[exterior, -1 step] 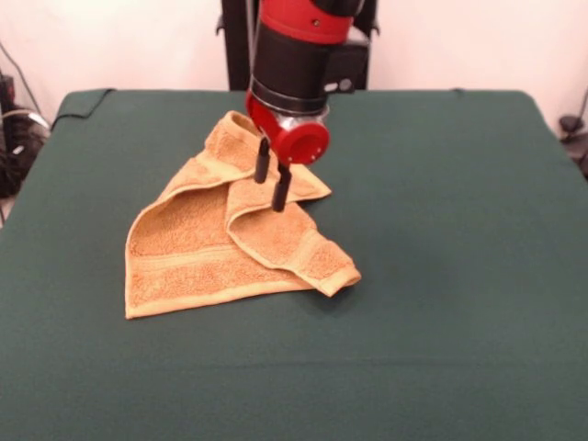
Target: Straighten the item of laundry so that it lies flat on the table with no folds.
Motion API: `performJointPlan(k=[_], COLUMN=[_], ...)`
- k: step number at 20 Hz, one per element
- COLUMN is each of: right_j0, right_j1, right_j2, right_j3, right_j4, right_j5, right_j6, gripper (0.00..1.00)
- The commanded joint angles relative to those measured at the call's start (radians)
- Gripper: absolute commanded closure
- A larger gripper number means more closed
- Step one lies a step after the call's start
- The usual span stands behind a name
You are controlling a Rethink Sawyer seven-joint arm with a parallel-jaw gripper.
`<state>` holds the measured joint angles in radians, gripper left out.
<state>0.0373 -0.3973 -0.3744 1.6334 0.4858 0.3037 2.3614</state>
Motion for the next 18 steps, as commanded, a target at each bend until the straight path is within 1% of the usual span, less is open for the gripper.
performJointPlan(k=[1, 7, 10, 18], right_j0=[0.055, 0.055, 0.046, 0.085], right_j1=[0.061, 0.068, 0.054, 0.036], right_j2=[0.049, 0.077, 0.097, 0.104], right_j3=[-0.035, -0.003, 0.015, 0.054], right_j4=[0.102, 0.136, 0.144, 0.19], right_j5=[0.11, 0.071, 0.075, 0.103], right_j6=[0.304, 0.283, 0.266, 0.309], gripper=[0.0, 0.0, 0.0, 0.0])
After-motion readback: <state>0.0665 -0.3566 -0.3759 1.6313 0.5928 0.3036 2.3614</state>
